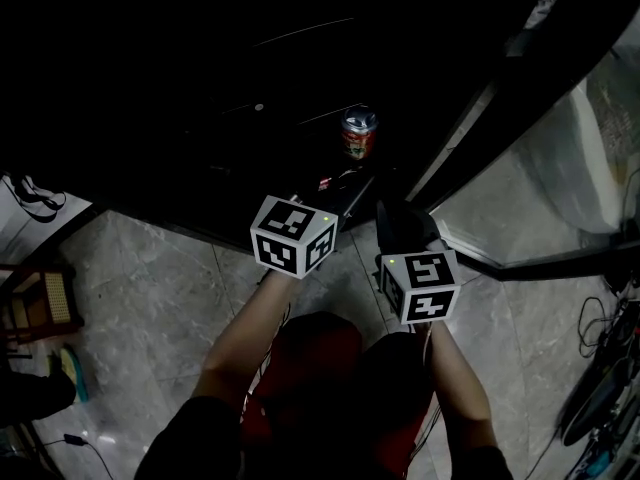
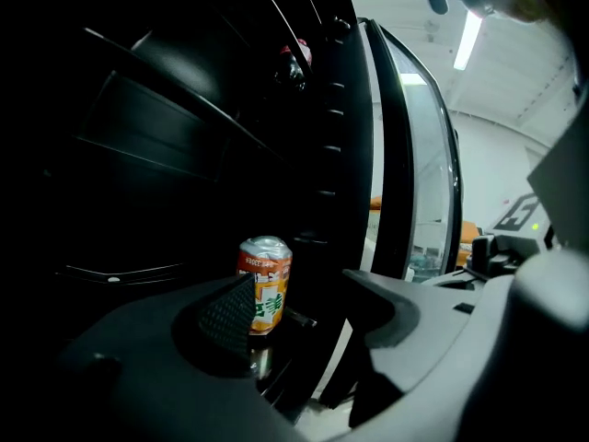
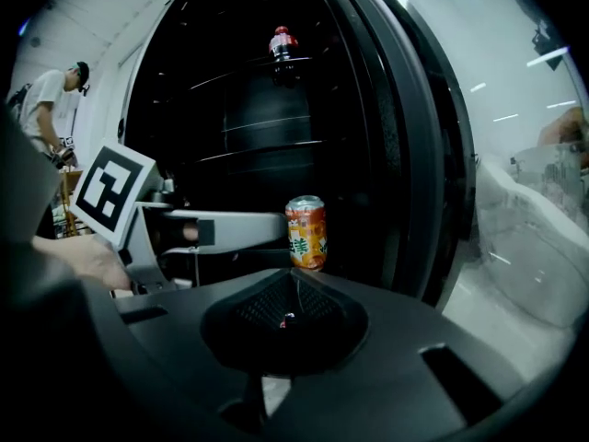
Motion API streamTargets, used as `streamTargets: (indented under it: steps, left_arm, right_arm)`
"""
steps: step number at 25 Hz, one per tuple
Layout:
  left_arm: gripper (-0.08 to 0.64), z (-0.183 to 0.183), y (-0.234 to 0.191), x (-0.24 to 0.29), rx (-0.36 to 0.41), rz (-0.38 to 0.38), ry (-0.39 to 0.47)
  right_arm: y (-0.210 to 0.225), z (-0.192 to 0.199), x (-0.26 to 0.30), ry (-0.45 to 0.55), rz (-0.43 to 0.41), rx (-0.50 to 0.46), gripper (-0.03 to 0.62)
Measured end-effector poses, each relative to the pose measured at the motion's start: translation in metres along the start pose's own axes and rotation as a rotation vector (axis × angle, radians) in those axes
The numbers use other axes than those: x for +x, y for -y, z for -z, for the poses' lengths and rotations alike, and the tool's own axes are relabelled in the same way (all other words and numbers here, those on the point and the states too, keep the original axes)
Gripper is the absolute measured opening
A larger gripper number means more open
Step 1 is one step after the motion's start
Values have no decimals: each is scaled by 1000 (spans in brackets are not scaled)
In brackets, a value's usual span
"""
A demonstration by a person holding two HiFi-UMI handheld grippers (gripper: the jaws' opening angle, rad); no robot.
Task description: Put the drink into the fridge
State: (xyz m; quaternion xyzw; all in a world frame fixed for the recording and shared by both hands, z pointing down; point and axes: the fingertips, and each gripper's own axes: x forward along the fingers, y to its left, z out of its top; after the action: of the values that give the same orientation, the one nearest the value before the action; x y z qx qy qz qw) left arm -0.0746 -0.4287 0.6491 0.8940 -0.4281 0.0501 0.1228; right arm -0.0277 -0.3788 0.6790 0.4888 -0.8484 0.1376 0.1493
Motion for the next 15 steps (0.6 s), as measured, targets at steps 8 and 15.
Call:
streamTargets:
  steps: [8,15]
  left_arm:
    - [157,-3,9,-18,-29,-7,11]
    - [15,0,20,-27,-24,-28,5]
  right_arm:
    - [2,-7,-8,29,-16,7,18]
    - [7,-11,-16,46,-26,13,18]
